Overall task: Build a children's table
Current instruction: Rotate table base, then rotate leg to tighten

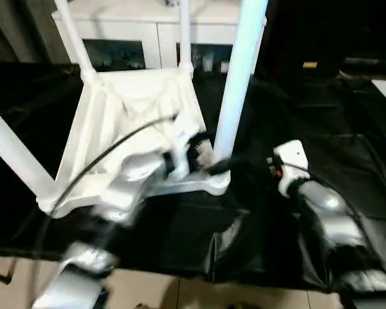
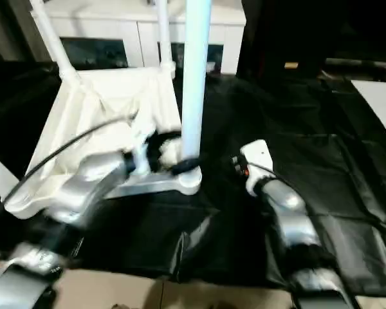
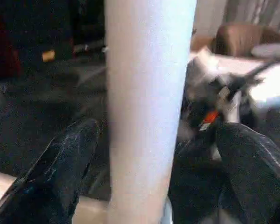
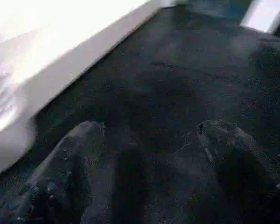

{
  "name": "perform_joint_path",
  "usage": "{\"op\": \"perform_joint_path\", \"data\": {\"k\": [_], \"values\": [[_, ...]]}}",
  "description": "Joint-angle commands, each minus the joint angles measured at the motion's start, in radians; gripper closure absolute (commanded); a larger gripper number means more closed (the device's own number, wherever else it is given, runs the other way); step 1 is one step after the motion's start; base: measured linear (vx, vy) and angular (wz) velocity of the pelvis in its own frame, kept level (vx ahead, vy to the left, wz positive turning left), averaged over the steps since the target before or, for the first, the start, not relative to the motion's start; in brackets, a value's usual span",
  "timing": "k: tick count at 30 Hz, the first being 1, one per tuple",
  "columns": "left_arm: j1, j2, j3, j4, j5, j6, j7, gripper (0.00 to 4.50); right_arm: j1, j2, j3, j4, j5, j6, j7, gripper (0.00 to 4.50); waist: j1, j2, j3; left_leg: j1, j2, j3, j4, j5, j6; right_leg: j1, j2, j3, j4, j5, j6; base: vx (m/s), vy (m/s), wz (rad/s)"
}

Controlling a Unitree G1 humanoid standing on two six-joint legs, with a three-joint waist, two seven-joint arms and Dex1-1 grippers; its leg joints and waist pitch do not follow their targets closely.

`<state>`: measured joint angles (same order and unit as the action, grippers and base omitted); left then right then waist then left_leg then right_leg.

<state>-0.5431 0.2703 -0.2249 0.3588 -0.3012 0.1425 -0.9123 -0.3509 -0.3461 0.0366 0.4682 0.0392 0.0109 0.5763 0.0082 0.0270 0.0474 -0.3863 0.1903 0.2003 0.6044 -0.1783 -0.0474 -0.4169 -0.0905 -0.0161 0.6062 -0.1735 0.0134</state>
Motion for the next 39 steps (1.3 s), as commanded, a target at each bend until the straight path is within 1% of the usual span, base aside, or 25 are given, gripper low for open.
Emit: {"op": "perform_joint_path", "data": {"k": [1,2,3,4,5,6,7,8,9,10,11,13,15,17,18,19,21,22,24,26,27,28,32,36,39], "values": [[0.015,0.041,-0.008,-0.002,0.015,0.022,-0.046,0.01,0.027,-0.029,0.039,-0.082,0.019,0.031,0.084,0.73,0.005,-0.006,-0.059,0.019,0.027,-0.016,-0.082,-0.34,0.048,0.047,-0.021,0.013,-0.08,-0.277,-0.213,0.0,0.0,0.0],[0.016,0.047,-0.009,0.002,0.02,0.022,-0.048,0.01,0.031,-0.033,0.044,-0.09,0.02,0.033,0.091,0.73,0.002,-0.004,-0.06,0.019,0.028,-0.016,-0.082,-0.348,0.04,0.045,-0.023,0.014,-0.079,-0.285,-0.209,0.0,0.0,0.0],[0.018,0.081,-0.016,0.035,0.063,0.013,-0.059,0.01,0.055,-0.055,0.069,-0.14,0.026,0.051,0.132,0.73,0.001,-0.003,-0.059,0.021,0.026,-0.017,-0.083,-0.362,0.026,0.042,-0.021,0.013,-0.082,-0.304,-0.202,0.0,0.0,0.0],[0.018,0.081,-0.016,0.035,0.063,0.013,-0.059,0.01,0.055,-0.055,0.069,-0.14,0.026,0.051,0.132,0.73,0.0,-0.004,-0.057,0.024,0.028,-0.018,-0.085,-0.38,0.021,0.037,-0.021,0.015,-0.084,-0.317,-0.194,0.0,0.0,0.0],[0.018,0.081,-0.016,0.035,0.063,0.013,-0.059,0.01,0.055,-0.055,0.069,-0.14,0.026,0.051,0.132,0.73,-0.001,-0.003,-0.057,0.023,0.027,-0.018,-0.085,-0.385,0.014,0.037,-0.024,0.016,-0.084,-0.329,-0.19,0.0,0.0,0.0],[0.007,0.111,-0.04,0.084,0.121,-0.011,-0.056,0.01,0.067,-0.069,0.087,-0.169,0.028,0.061,0.16,0.73,-0.001,-0.008,-0.057,0.02,0.027,-0.019,-0.087,-0.384,0.015,0.038,-0.023,0.015,-0.088,-0.336,-0.183,0.0,0.0,0.0],[-0.009,0.143,-0.075,0.136,0.18,-0.031,-0.06,0.01,0.076,-0.08,0.102,-0.2,0.029,0.079,0.185,0.73,0.001,-0.006,-0.058,0.022,0.027,-0.019,-0.085,-0.381,0.011,0.036,-0.025,0.017,-0.085,-0.331,-0.177,0.0,0.0,0.0],[-0.027,0.164,-0.101,0.185,0.224,-0.037,-0.056,0.01,0.081,-0.087,0.114,-0.224,0.028,0.094,0.202,0.73,0.0,-0.006,-0.058,0.022,0.025,-0.019,-0.086,-0.379,0.015,0.035,-0.023,0.018,-0.089,-0.334,-0.169,0.0,0.0,0.0],[-0.055,0.172,-0.12,0.241,0.252,-0.034,-0.044,0.01,0.086,-0.09,0.122,-0.25,0.025,0.111,0.219,0.73,0.001,-0.003,-0.06,0.021,0.025,-0.022,-0.086,-0.368,0.01,0.037,-0.025,0.019,-0.083,-0.322,-0.154,0.0,0.0,0.0],[-0.068,0.17,-0.123,0.265,0.26,-0.034,-0.032,0.01,0.088,-0.091,0.126,-0.259,0.024,0.116,0.224,0.73,0.0,-0.005,-0.059,0.02,0.023,-0.021,-0.087,-0.363,0.009,0.038,-0.023,0.019,-0.085,-0.315,-0.154,0.0,0.0,0.0],[-0.075,0.168,-0.124,0.277,0.263,-0.033,-0.025,0.29,0.088,-0.092,0.128,-0.263,0.023,0.118,0.227,0.73,0.003,-0.002,-0.061,0.022,0.026,-0.021,-0.085,-0.351,0.004,0.038,-0.027,0.019,-0.081,-0.285,-0.174,0.0,0.0,0.0],[-0.096,0.161,-0.124,0.305,0.261,-0.033,-0.03,0.4,0.093,-0.098,0.137,-0.288,0.024,0.135,0.238,0.73,0.004,-0.003,-0.06,0.021,0.026,-0.019,-0.084,-0.341,0.006,0.039,-0.028,0.019,-0.08,-0.256,-0.201,0.0,0.0,0.0],[-0.105,0.156,-0.123,0.308,0.251,-0.029,-0.065,0.49,0.101,-0.108,0.144,-0.32,0.032,0.159,0.254,0.73,0.008,-0.003,-0.063,0.018,0.027,-0.019,-0.083,-0.31,0.02,0.045,-0.029,0.019,-0.073,-0.194,-0.225,0.0,0.0,0.0],[-0.111,0.154,-0.123,0.313,0.253,-0.032,-0.08,0.62,0.106,-0.114,0.148,-0.337,0.036,0.17,0.264,0.73,0.011,-0.003,-0.065,0.019,0.027,-0.017,-0.08,-0.291,0.03,0.046,-0.03,0.019,-0.071,-0.162,-0.237,0.0,0.0,0.0],[-0.131,0.143,-0.116,0.348,0.258,-0.046,-0.088,0.8,0.113,-0.126,0.153,-0.366,0.046,0.19,0.284,0.73,0.013,-0.002,-0.065,0.02,0.026,-0.016,-0.08,-0.287,0.034,0.046,-0.029,0.019,-0.071,-0.156,-0.239,0.0,0.0,0.0],[-0.147,0.136,-0.111,0.377,0.258,-0.06,-0.098,0.87,0.118,-0.133,0.154,-0.385,0.052,0.206,0.295,0.73,0.017,0.004,-0.066,0.022,0.026,-0.016,-0.079,-0.283,0.036,0.047,-0.028,0.019,-0.072,-0.142,-0.244,0.0,0.0,0.0],[-0.165,0.124,-0.102,0.412,0.252,-0.07,-0.124,0.93,0.123,-0.142,0.156,-0.409,0.059,0.225,0.311,0.73,0.024,0.0,-0.065,0.022,0.026,-0.015,-0.079,-0.278,0.039,0.049,-0.03,0.019,-0.071,-0.133,-0.25,0.0,0.0,0.0],[-0.169,0.12,-0.098,0.419,0.243,-0.069,-0.142,1.14,0.126,-0.146,0.157,-0.418,0.063,0.232,0.317,0.73,0.026,0.0,-0.066,0.022,0.027,-0.015,-0.078,-0.276,0.037,0.049,-0.031,0.019,-0.07,-0.131,-0.251,0.0,0.0,0.0],[-0.176,0.114,-0.089,0.421,0.223,-0.065,-0.179,1.25,0.131,-0.154,0.153,-0.437,0.067,0.248,0.327,0.73,0.028,0.002,-0.064,0.022,0.029,-0.016,-0.081,-0.282,0.032,0.05,-0.032,0.019,-0.07,-0.136,-0.258,0.0,0.0,0.0],[-0.181,0.11,-0.083,0.425,0.221,-0.066,-0.185,1.36,0.132,-0.157,0.153,-0.443,0.069,0.254,0.327,0.73,0.028,0.0,-0.064,0.022,0.029,-0.017,-0.081,-0.29,0.029,0.051,-0.033,0.018,-0.07,-0.143,-0.259,0.0,0.0,0.0],[-0.185,0.109,-0.083,0.429,0.223,-0.068,-0.185,1.58,0.132,-0.158,0.153,-0.444,0.069,0.255,0.327,0.73,0.028,0.0,-0.064,0.022,0.028,-0.016,-0.081,-0.294,0.029,0.05,-0.033,0.018,-0.071,-0.149,-0.259,0.0,0.0,0.0],[-0.19,0.107,-0.083,0.437,0.226,-0.072,-0.186,1.58,0.132,-0.16,0.153,-0.447,0.069,0.259,0.327,0.73,0.028,0.0,-0.064,0.023,0.028,-0.016,-0.081,-0.297,0.027,0.049,-0.033,0.019,-0.071,-0.155,-0.257,0.0,0.0,0.0],[-0.214,0.102,-0.097,0.476,0.245,-0.089,-0.225,1.92,0.133,-0.166,0.154,-0.457,0.07,0.271,0.33,0.73,0.028,0.001,-0.063,0.024,0.028,-0.018,-0.082,-0.303,0.02,0.049,-0.034,0.019,-0.075,-0.177,-0.248,0.0,0.0,0.0],[-0.237,0.1,-0.115,0.512,0.274,-0.093,-0.248,2.23,0.132,-0.171,0.155,-0.464,0.066,0.282,0.334,0.73,0.028,0.001,-0.064,0.022,0.028,-0.017,-0.08,-0.284,0.025,0.053,-0.034,0.019,-0.071,-0.14,-0.257,0.0,0.0,0.0],[-0.247,0.095,-0.124,0.529,0.285,-0.088,-0.257,2.61,0.132,-0.174,0.156,-0.466,0.065,0.285,0.335,0.73,0.029,0.002,-0.065,0.023,0.028,-0.017,-0.079,-0.275,0.03,0.053,-0.034,0.019,-0.07,-0.124,-0.262,0.0,0.0,0.0]]}}
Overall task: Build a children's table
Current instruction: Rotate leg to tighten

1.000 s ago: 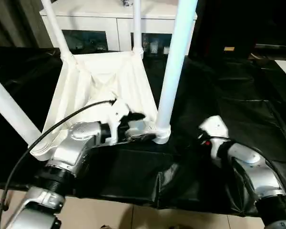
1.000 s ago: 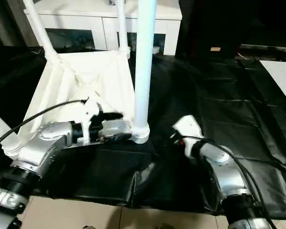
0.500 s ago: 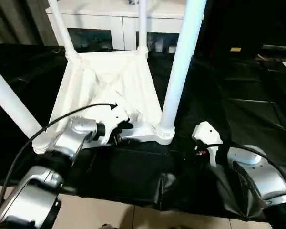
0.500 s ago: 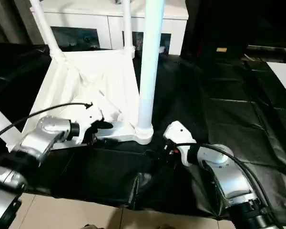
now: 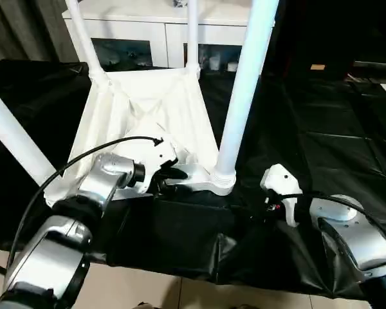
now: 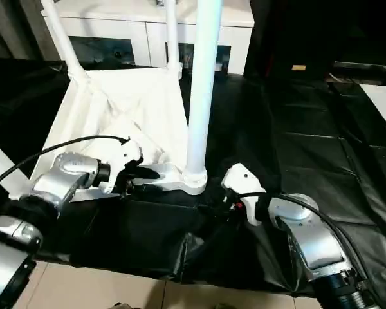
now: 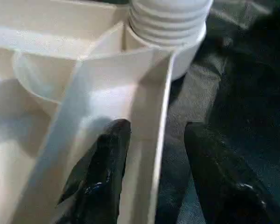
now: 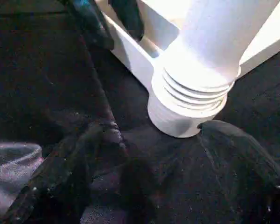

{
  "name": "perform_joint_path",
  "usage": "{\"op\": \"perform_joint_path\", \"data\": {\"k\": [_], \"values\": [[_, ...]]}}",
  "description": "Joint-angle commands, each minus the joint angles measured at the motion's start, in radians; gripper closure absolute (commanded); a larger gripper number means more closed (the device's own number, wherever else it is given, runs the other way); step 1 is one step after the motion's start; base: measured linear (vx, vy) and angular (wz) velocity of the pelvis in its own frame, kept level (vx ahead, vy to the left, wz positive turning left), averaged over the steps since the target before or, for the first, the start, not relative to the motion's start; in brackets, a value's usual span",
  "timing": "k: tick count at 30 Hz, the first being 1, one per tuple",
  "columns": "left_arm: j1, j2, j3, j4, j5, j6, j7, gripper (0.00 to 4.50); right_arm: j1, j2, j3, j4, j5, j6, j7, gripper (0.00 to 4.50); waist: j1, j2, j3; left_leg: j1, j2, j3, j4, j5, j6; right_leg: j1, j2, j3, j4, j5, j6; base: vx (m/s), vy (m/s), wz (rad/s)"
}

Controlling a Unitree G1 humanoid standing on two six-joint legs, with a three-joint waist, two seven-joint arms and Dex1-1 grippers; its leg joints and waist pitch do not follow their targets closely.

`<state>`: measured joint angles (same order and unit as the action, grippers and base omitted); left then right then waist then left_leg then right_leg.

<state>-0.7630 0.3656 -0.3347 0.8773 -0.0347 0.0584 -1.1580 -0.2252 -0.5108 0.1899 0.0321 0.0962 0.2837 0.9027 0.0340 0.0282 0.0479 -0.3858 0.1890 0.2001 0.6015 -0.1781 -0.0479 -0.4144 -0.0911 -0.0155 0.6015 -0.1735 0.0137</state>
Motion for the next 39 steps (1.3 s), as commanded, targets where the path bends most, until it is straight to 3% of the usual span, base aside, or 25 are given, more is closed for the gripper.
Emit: {"op": "perform_joint_path", "data": {"k": [1,16,22,26,28,30,33,34,36,37,39], "values": [[-0.03,-0.003,-0.016,0.018,0.023,-0.008,-0.009,2.61,0.006,-0.01,0.003,-0.03,0.007,0.012,0.008,0.73,0.003,0.001,-0.066,0.022,0.029,-0.017,-0.076,-0.275,0.031,0.051,-0.033,0.018,-0.065,-0.123,-0.264,0.0,0.0,0.0],[-0.075,-0.039,-0.019,0.121,0.082,-0.035,-0.005,3.88,0.003,-0.01,0.007,-0.029,0.005,0.011,0.0,0.73,0.004,0.001,-0.065,0.023,0.03,-0.018,-0.077,-0.293,0.029,0.053,-0.035,0.017,-0.068,-0.141,-0.271,0.0,0.0,0.0],[-0.054,-0.049,0.018,0.113,0.049,-0.061,-0.02,4.3,0.004,0.0,-0.014,-0.025,0.008,0.002,-0.027,0.73,0.004,0.002,-0.065,0.023,0.03,-0.018,-0.077,-0.29,0.029,0.053,-0.036,0.017,-0.068,-0.135,-0.273,0.0,0.0,0.0],[-0.008,-0.061,0.042,0.05,0.009,-0.064,-0.037,4.43,0.012,0.017,-0.047,-0.033,0.026,-0.002,-0.056,0.73,0.002,0.001,-0.067,0.021,0.03,-0.018,-0.076,-0.268,0.037,0.057,-0.036,0.017,-0.064,-0.095,-0.282,0.0,0.0,0.0],[0.023,-0.065,0.044,-0.002,-0.003,-0.046,-0.041,4.43,0.02,0.022,-0.065,-0.045,0.045,0.008,-0.06,0.73,0.002,0.0,-0.068,0.02,0.031,-0.016,-0.073,-0.246,0.059,0.058,-0.037,0.017,-0.063,-0.072,-0.291,0.0,0.0,0.0],[0.096,-0.063,0.025,-0.127,-0.007,-0.002,-0.034,4.43,0.037,0.022,-0.083,-0.067,0.08,0.038,-0.049,0.73,0.005,0.004,-0.066,0.018,0.032,-0.016,-0.073,-0.244,0.069,0.059,-0.039,0.017,-0.065,-0.097,-0.286,0.0,0.0,0.0],[0.194,-0.073,0.014,-0.288,-0.02,0.048,-0.02,4.5,0.059,0.013,-0.086,-0.094,0.109,0.062,-0.027,0.39,0.003,0.007,-0.065,0.019,0.038,-0.016,-0.077,-0.239,0.08,0.056,-0.04,0.017,-0.07,-0.159,-0.271,0.0,0.0,0.0],[0.22,-0.078,0.012,-0.326,-0.02,0.052,-0.01,4.5,0.064,0.009,-0.083,-0.1,0.113,0.066,-0.021,0.36,0.004,0.002,-0.063,0.018,0.037,-0.015,-0.077,-0.241,0.081,0.054,-0.039,0.017,-0.073,-0.176,-0.265,0.0,0.0,0.0],[0.258,-0.083,0.012,-0.377,-0.017,0.063,0.012,4.5,0.073,0.002,-0.072,-0.109,0.113,0.067,-0.008,0.13,0.002,0.008,-0.061,0.019,0.037,-0.016,-0.079,-0.26,0.078,0.049,-0.038,0.017,-0.078,-0.226,-0.25,0.0,0.0,0.0],[0.277,-0.086,0.013,-0.398,-0.003,0.054,0.04,4.5,0.074,0.001,-0.064,-0.108,0.103,0.064,-0.012,0.04,0.001,0.001,-0.059,0.022,0.036,-0.014,-0.08,-0.283,0.069,0.045,-0.035,0.016,-0.084,-0.276,-0.232,0.0,0.0,0.0],[0.291,-0.084,0.011,-0.422,-0.004,0.067,0.042,4.5,0.069,0.001,-0.052,-0.098,0.079,0.047,-0.022,0.04,-0.001,0.006,-0.055,0.023,0.033,-0.018,-0.085,-0.325,0.045,0.04,-0.036,0.017,-0.09,-0.376,-0.189,0.0,0.0,0.0]]}}
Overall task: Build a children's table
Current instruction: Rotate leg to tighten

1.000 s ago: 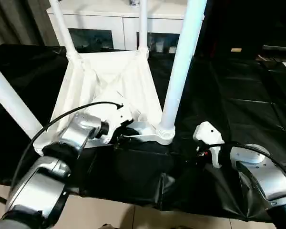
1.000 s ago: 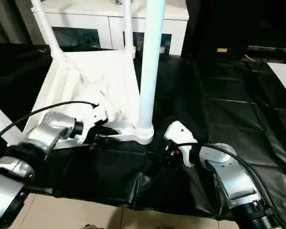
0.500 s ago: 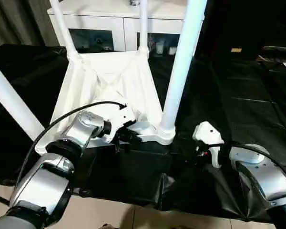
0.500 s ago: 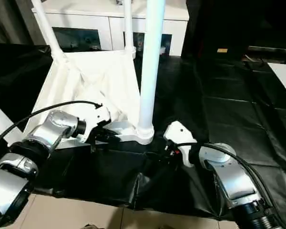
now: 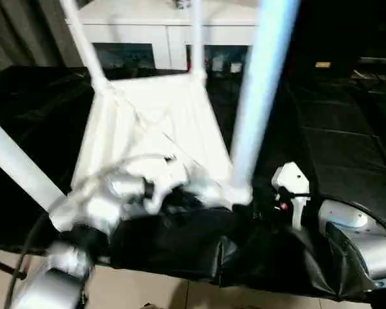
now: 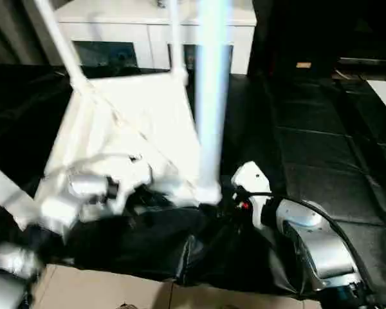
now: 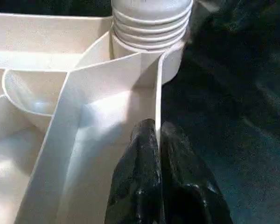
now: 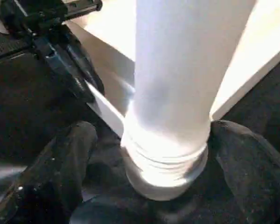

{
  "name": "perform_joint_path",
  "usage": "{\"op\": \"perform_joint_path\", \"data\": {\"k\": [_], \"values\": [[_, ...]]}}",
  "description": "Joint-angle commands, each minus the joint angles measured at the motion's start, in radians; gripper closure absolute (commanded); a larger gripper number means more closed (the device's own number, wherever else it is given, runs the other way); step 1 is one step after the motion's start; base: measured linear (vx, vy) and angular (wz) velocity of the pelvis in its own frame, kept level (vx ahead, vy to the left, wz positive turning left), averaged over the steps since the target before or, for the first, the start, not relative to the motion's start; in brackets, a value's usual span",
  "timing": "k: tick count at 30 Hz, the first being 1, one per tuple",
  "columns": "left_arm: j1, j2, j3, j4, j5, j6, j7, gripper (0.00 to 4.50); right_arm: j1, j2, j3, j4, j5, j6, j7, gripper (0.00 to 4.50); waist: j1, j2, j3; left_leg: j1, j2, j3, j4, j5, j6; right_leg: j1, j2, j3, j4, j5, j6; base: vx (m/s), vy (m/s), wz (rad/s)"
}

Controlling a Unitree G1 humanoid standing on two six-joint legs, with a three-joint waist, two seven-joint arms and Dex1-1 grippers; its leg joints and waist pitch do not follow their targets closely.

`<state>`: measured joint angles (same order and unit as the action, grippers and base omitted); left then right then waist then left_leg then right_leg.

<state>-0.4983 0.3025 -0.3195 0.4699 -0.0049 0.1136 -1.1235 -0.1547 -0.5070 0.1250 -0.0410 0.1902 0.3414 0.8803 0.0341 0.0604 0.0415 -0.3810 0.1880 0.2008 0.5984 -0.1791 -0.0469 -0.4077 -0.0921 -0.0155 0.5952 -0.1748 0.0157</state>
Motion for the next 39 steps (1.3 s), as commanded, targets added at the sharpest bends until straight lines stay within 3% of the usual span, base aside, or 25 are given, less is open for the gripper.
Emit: {"op": "perform_joint_path", "data": {"k": [1,5,11,13,21,32,35,36,39], "values": [[0.034,-0.018,-0.004,-0.036,-0.03,0.023,0.013,4.5,-0.006,-0.002,0.022,-0.017,-0.025,-0.017,-0.003,0.04,-0.002,-0.027,-0.049,0.018,0.034,-0.019,-0.083,-0.329,0.038,0.033,-0.035,0.017,-0.085,-0.387,-0.182,0.0,0.0,0.0],[0.05,-0.011,-0.001,-0.091,-0.025,0.062,0.022,4.5,-0.019,0.003,0.037,-0.003,-0.034,-0.016,-0.012,0.04,-0.004,-0.031,-0.052,0.016,0.033,-0.02,-0.083,-0.312,0.035,0.032,-0.035,0.019,-0.083,-0.363,-0.167,0.0,0.0,0.0],[0.057,0.0,-0.001,-0.12,-0.02,0.084,0.03,4.5,-0.046,0.032,0.009,0.031,-0.022,-0.025,-0.048,0.04,-0.004,-0.026,-0.061,0.011,0.03,-0.017,-0.074,-0.233,0.062,0.037,-0.033,0.018,-0.07,-0.221,-0.204,0.0,0.0,0.0],[0.059,0.006,-0.005,-0.128,-0.019,0.094,0.028,4.5,-0.054,0.047,-0.013,0.042,-0.004,-0.023,-0.056,0.31,-0.001,-0.025,-0.062,0.01,0.03,-0.016,-0.071,-0.205,0.077,0.038,-0.032,0.017,-0.066,-0.176,-0.216,0.0,0.0,0.0],[0.059,0.021,-0.013,-0.134,-0.008,0.111,0.023,4.5,-0.047,0.042,0.0,0.062,-0.012,-0.041,-0.047,0.93,-0.003,-0.023,-0.059,0.012,0.031,-0.016,-0.074,-0.236,0.064,0.039,-0.032,0.016,-0.07,-0.224,-0.212,0.0,0.0,0.0],[0.05,0.028,-0.015,-0.128,-0.006,0.114,0.023,4.5,-0.051,0.024,0.021,0.078,-0.024,-0.058,-0.023,1.94,-0.003,-0.023,-0.062,0.012,0.03,-0.016,-0.071,-0.219,0.071,0.042,-0.031,0.016,-0.067,-0.19,-0.221,0.0,0.0,0.0],[0.049,0.029,-0.014,-0.125,-0.005,0.113,0.024,4.5,-0.049,0.018,0.026,0.08,-0.032,-0.064,-0.019,1.97,-0.002,-0.024,-0.062,0.012,0.03,-0.016,-0.07,-0.216,0.075,0.042,-0.031,0.016,-0.066,-0.186,-0.223,0.0,0.0,0.0],[0.05,0.03,-0.014,-0.124,-0.004,0.112,0.026,4.5,-0.05,0.023,0.019,0.084,-0.025,-0.053,-0.026,1.66,-0.001,-0.024,-0.062,0.012,0.03,-0.016,-0.07,-0.214,0.076,0.042,-0.031,0.016,-0.066,-0.185,-0.225,0.0,0.0,0.0],[0.051,0.031,-0.013,-0.123,-0.003,0.11,0.029,4.5,-0.055,0.032,0.009,0.086,-0.004,-0.035,-0.029,1.35,-0.002,-0.024,-0.062,0.011,0.03,-0.016,-0.07,-0.215,0.078,0.042,-0.031,0.015,-0.066,-0.188,-0.224,0.0,0.0,0.0]]}}
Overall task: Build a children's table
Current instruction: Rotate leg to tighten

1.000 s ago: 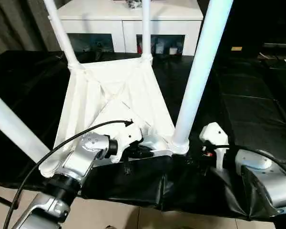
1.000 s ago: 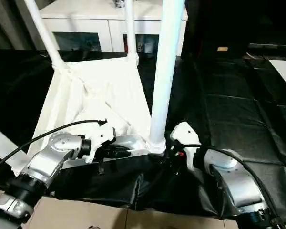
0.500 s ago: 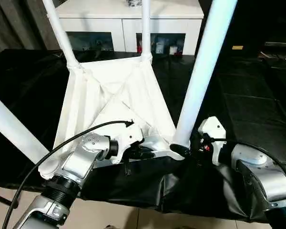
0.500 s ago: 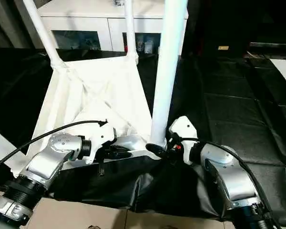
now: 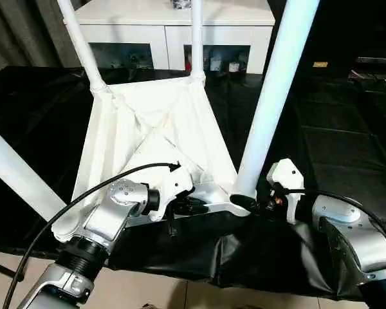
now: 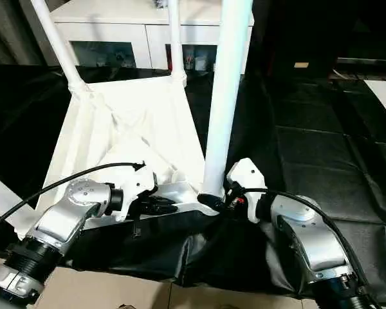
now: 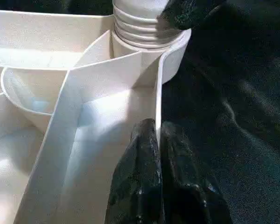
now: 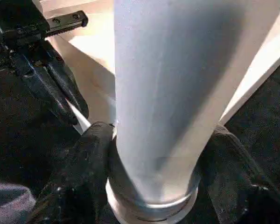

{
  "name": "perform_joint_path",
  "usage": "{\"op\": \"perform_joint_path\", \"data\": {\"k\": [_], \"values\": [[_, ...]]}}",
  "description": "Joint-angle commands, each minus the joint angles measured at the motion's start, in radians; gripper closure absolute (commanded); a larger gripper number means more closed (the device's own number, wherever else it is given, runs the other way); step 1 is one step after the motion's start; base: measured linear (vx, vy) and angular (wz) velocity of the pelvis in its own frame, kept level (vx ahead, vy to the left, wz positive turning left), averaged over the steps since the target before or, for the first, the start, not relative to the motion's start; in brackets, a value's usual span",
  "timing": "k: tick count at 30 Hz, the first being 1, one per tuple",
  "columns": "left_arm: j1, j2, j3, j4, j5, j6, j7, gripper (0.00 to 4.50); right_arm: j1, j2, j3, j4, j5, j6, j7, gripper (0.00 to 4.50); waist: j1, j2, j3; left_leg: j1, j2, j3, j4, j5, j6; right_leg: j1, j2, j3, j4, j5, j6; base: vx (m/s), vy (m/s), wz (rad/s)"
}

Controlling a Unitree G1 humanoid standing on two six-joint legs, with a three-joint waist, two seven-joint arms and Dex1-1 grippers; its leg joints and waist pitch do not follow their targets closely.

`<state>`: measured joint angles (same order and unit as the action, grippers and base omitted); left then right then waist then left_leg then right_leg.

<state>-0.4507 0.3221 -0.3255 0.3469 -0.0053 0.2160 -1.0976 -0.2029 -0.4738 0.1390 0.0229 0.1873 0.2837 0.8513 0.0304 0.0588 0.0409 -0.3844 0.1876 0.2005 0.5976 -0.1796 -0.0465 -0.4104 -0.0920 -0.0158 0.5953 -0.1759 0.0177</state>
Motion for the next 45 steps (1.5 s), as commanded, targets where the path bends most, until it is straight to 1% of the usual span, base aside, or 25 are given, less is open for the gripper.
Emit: {"op": "perform_joint_path", "data": {"k": [1,2,3,7,8,9,11,18,19,21,22,23,27,29,31,34,36,37,38,40,41,42,43,44,45], "values": [[0.003,0.011,-0.007,0.0,-0.002,0.008,0.003,4.5,-0.007,-0.001,-0.005,0.022,-0.001,0.023,0.0,1.33,0.002,-0.022,-0.062,0.016,0.03,-0.016,-0.069,-0.216,0.075,0.044,-0.031,0.015,-0.066,-0.19,-0.227,0.0,0.0,0.0],[0.002,0.011,-0.007,0.0,-0.002,0.008,0.003,4.5,-0.007,-0.002,-0.001,0.022,-0.004,0.022,-0.002,1.26,0.001,-0.022,-0.062,0.015,0.03,-0.016,-0.069,-0.216,0.075,0.045,-0.031,0.015,-0.066,-0.188,-0.228,0.0,0.0,0.0],[0.002,0.011,-0.007,0.001,-0.002,0.008,0.004,4.5,-0.007,-0.005,0.007,0.025,-0.019,0.012,-0.009,1.08,0.002,-0.022,-0.062,0.015,0.03,-0.016,-0.069,-0.212,0.075,0.045,-0.031,0.015,-0.066,-0.182,-0.23,0.0,0.0,0.0],[0.0,0.012,-0.007,0.003,-0.002,0.006,0.002,4.5,-0.004,-0.013,0.025,0.031,-0.038,0.004,-0.009,1.08,0.001,-0.023,-0.062,0.014,0.029,-0.015,-0.068,-0.209,0.074,0.046,-0.031,0.015,-0.065,-0.178,-0.232,0.0,0.0,0.0],[0.0,0.012,-0.007,0.003,-0.002,0.006,0.002,4.5,-0.004,-0.013,0.025,0.031,-0.038,0.005,-0.01,1.08,0.001,-0.024,-0.062,0.014,0.029,-0.015,-0.067,-0.208,0.075,0.047,-0.031,0.015,-0.065,-0.178,-0.231,0.0,0.0,0.0],[-0.001,0.013,-0.007,0.004,-0.002,0.006,0.003,4.5,-0.004,-0.012,0.024,0.03,-0.036,0.008,-0.01,1.08,0.001,-0.022,-0.062,0.014,0.029,-0.016,-0.068,-0.211,0.076,0.046,-0.031,0.015,-0.065,-0.182,-0.229,0.0,0.0,0.0],[-0.001,0.013,-0.007,0.003,-0.001,0.006,0.003,4.5,-0.004,-0.011,0.022,0.03,-0.032,0.011,-0.01,1.08,0.001,-0.023,-0.062,0.015,0.029,-0.016,-0.068,-0.212,0.076,0.046,-0.031,0.015,-0.065,-0.183,-0.228,0.0,0.0,0.0],[0.0,0.016,-0.007,0.001,-0.002,0.008,0.002,4.5,-0.009,-0.007,0.014,0.036,-0.023,0.013,-0.009,1.08,0.001,-0.024,-0.063,0.015,0.029,-0.015,-0.066,-0.204,0.081,0.047,-0.031,0.015,-0.064,-0.17,-0.233,0.0,0.0,0.0],[0.0,0.016,-0.007,0.001,-0.002,0.008,0.002,4.5,-0.009,-0.006,0.013,0.037,-0.021,0.012,-0.007,1.24,0.002,-0.023,-0.063,0.015,0.029,-0.015,-0.066,-0.204,0.082,0.047,-0.031,0.015,-0.064,-0.174,-0.233,0.0,0.0,0.0],[0.0,0.017,-0.007,0.0,-0.002,0.009,0.001,4.5,-0.008,-0.005,0.011,0.038,-0.017,0.012,-0.004,1.24,0.002,-0.023,-0.063,0.015,0.03,-0.015,-0.066,-0.204,0.081,0.046,-0.031,0.015,-0.064,-0.173,-0.233,0.0,0.0,0.0],[0.001,0.017,-0.008,0.0,-0.002,0.009,0.001,4.5,-0.008,-0.003,0.01,0.038,-0.013,0.015,-0.002,1.52,0.001,-0.023,-0.063,0.015,0.029,-0.015,-0.066,-0.203,0.081,0.047,-0.031,0.015,-0.064,-0.172,-0.234,0.0,0.0,0.0],[0.004,0.019,-0.009,-0.001,-0.001,0.01,-0.001,4.5,-0.006,-0.003,0.01,0.037,-0.009,0.017,0.002,1.52,0.001,-0.022,-0.064,0.015,0.029,-0.015,-0.066,-0.2,0.082,0.047,-0.031,0.015,-0.063,-0.167,-0.234,0.0,0.0,0.0],[0.01,0.022,-0.011,-0.005,0.0,0.012,-0.002,4.5,-0.001,0.004,0.004,0.04,-0.004,0.011,-0.006,1.77,0.001,-0.021,-0.064,0.015,0.029,-0.015,-0.065,-0.196,0.084,0.048,-0.031,0.015,-0.062,-0.157,-0.239,0.0,0.0,0.0],[0.01,0.023,-0.011,-0.005,0.002,0.017,0.003,4.5,-0.001,0.011,-0.001,0.047,-0.005,0.007,-0.018,1.78,0.0,-0.021,-0.063,0.014,0.029,-0.016,-0.066,-0.199,0.083,0.047,-0.031,0.014,-0.062,-0.161,-0.239,0.0,0.0,0.0],[0.011,0.022,-0.009,-0.003,0.008,0.025,0.015,4.5,-0.007,0.032,-0.016,0.076,-0.019,0.0,-0.07,1.79,-0.001,-0.021,-0.062,0.014,0.029,-0.016,-0.067,-0.207,0.077,0.046,-0.031,0.014,-0.064,-0.175,-0.237,0.0,0.0,0.0],[0.009,0.013,-0.004,0.006,0.01,0.045,0.036,4.5,-0.018,0.063,-0.033,0.114,-0.035,0.005,-0.141,1.81,-0.011,-0.021,-0.059,0.014,0.028,-0.017,-0.072,-0.249,0.053,0.044,-0.03,0.012,-0.069,-0.236,-0.224,0.0,0.0,0.0],[0.003,-0.003,-0.003,0.017,0.02,0.064,0.07,4.5,-0.03,0.106,-0.05,0.148,-0.048,0.018,-0.223,1.81,-0.023,-0.023,-0.057,0.015,0.026,-0.019,-0.074,-0.288,0.037,0.04,-0.029,0.013,-0.073,-0.291,-0.21,0.0,0.0,0.0],[-0.001,-0.01,-0.002,0.023,0.026,0.069,0.086,4.5,-0.035,0.123,-0.055,0.161,-0.056,0.02,-0.256,1.81,-0.026,-0.023,-0.055,0.015,0.026,-0.02,-0.076,-0.298,0.032,0.04,-0.03,0.012,-0.075,-0.309,-0.205,0.0,0.0,0.0],[-0.011,-0.022,-0.003,0.037,0.035,0.078,0.11,4.5,-0.044,0.151,-0.066,0.18,-0.065,0.03,-0.309,1.81,-0.031,-0.025,-0.056,0.015,0.025,-0.022,-0.077,-0.315,0.022,0.039,-0.029,0.011,-0.077,-0.339,-0.194,0.0,0.0,0.0],[-0.023,-0.034,-0.003,0.053,0.044,0.087,0.135,4.5,-0.054,0.178,-0.077,0.198,-0.075,0.038,-0.362,1.81,-0.036,-0.022,-0.055,0.017,0.025,-0.023,-0.079,-0.331,0.01,0.036,-0.029,0.011,-0.081,-0.357,-0.183,0.0,0.0,0.0],[-0.035,-0.047,-0.003,0.068,0.053,0.095,0.159,4.5,-0.064,0.199,-0.087,0.217,-0.086,0.044,-0.413,1.81,-0.041,-0.025,-0.054,0.016,0.024,-0.023,-0.08,-0.341,0.006,0.034,-0.027,0.012,-0.082,-0.36,-0.18,0.0,0.0,0.0],[-0.055,-0.07,-0.003,0.091,0.06,0.114,0.191,4.5,-0.08,0.228,-0.092,0.249,-0.112,0.047,-0.491,1.81,-0.046,-0.025,-0.055,0.02,0.022,-0.022,-0.079,-0.353,-0.002,0.029,-0.026,0.011,-0.084,-0.372,-0.178,0.0,0.0,0.0],[-0.082,-0.1,-0.002,0.124,0.069,0.135,0.237,4.5,-0.099,0.262,-0.095,0.287,-0.13,0.047,-0.564,1.81,-0.049,-0.025,-0.054,0.02,0.02,-0.022,-0.079,-0.36,-0.008,0.028,-0.026,0.011,-0.085,-0.382,-0.176,0.0,0.0,0.0],[-0.112,-0.132,-0.002,0.159,0.078,0.166,0.284,4.5,-0.12,0.291,-0.087,0.324,-0.163,0.047,-0.641,1.81,-0.052,-0.025,-0.054,0.021,0.02,-0.025,-0.08,-0.374,-0.021,0.029,-0.027,0.009,-0.087,-0.405,-0.17,0.0,0.0,0.0],[-0.134,-0.155,-0.002,0.186,0.084,0.188,0.315,4.5,-0.134,0.31,-0.08,0.35,-0.185,0.044,-0.694,1.81,-0.053,-0.027,-0.055,0.023,0.019,-0.026,-0.081,-0.383,-0.025,0.029,-0.027,0.008,-0.091,-0.413,-0.162,0.0,0.0,0.0]]}}
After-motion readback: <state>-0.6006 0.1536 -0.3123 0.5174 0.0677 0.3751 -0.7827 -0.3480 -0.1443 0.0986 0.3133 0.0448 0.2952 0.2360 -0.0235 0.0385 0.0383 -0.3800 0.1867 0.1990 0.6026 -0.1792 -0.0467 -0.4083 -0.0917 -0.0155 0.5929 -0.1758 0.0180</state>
